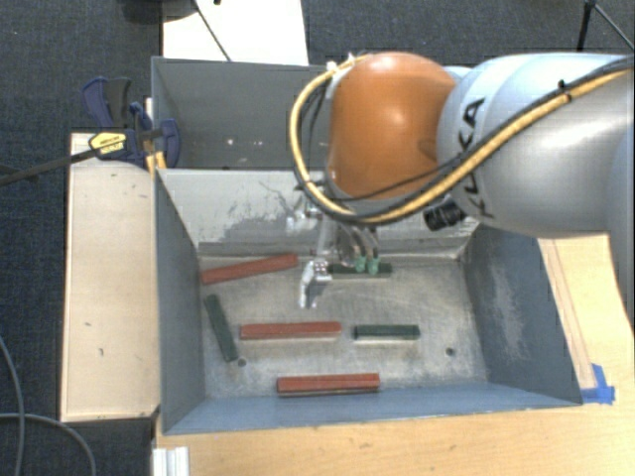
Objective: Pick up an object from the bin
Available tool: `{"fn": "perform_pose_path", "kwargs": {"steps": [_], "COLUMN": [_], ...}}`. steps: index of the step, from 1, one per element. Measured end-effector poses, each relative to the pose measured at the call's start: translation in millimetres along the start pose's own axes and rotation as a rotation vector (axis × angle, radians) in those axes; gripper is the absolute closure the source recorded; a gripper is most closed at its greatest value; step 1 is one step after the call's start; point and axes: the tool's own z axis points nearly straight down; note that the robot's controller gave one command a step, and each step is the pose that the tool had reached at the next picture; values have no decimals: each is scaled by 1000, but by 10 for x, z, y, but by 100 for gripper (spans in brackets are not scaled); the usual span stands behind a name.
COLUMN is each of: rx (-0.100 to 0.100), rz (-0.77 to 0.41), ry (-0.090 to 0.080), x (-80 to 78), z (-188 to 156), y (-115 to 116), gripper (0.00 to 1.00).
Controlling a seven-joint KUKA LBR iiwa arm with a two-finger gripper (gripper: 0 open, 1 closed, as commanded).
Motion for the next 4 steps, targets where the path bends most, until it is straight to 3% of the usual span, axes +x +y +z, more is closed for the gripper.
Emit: {"fn": "perform_pose_path", "kwargs": {"steps": [1, 2, 3, 4], "rx": [-1, 1, 0, 0], "rz": [9, 15, -107, -70], "ry": [-3, 5, -2, -2], "x": [102, 135, 144, 170], "z": [761, 1131, 977, 1466], "y": [-149, -203, -280, -284], "gripper": [0, 0, 0, 0]}}
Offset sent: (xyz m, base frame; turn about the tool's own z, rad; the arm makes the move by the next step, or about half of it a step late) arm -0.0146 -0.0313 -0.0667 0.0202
